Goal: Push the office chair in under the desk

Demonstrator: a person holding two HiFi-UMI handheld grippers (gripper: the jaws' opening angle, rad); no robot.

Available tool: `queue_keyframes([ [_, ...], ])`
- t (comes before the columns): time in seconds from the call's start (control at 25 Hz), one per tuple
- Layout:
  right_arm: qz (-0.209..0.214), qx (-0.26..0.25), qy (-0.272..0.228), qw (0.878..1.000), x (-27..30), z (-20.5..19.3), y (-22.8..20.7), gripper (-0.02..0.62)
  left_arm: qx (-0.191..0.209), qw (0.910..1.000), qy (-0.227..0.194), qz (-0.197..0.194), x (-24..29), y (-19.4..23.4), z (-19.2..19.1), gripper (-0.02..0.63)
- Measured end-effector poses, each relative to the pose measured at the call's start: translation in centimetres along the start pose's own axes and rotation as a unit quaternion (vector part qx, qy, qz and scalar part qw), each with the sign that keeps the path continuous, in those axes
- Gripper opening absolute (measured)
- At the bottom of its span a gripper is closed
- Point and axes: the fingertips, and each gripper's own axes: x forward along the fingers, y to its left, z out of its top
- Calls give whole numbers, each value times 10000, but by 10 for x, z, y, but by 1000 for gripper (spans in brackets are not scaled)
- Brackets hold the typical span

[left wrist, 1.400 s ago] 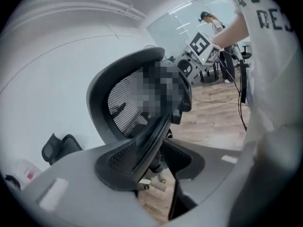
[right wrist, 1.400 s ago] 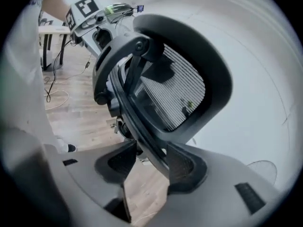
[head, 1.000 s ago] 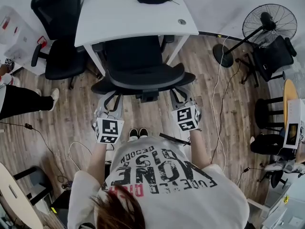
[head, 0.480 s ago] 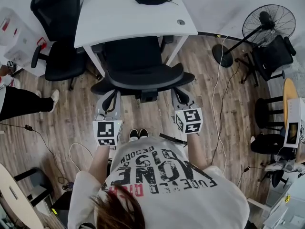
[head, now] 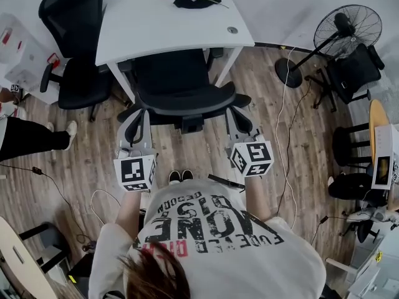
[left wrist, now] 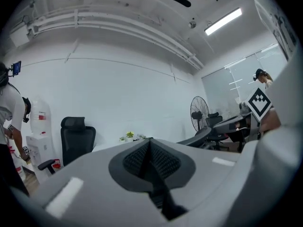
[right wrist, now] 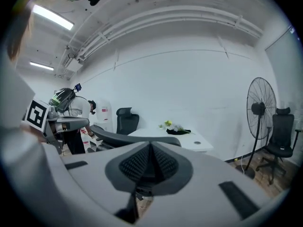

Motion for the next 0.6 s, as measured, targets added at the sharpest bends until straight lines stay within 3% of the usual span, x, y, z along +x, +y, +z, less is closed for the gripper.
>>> queue_keyframes([
  [0.6, 232, 186, -454, 9985, -13, 40, 17, 23, 185, 9987, -476, -1, -7, -24, 47, 12],
])
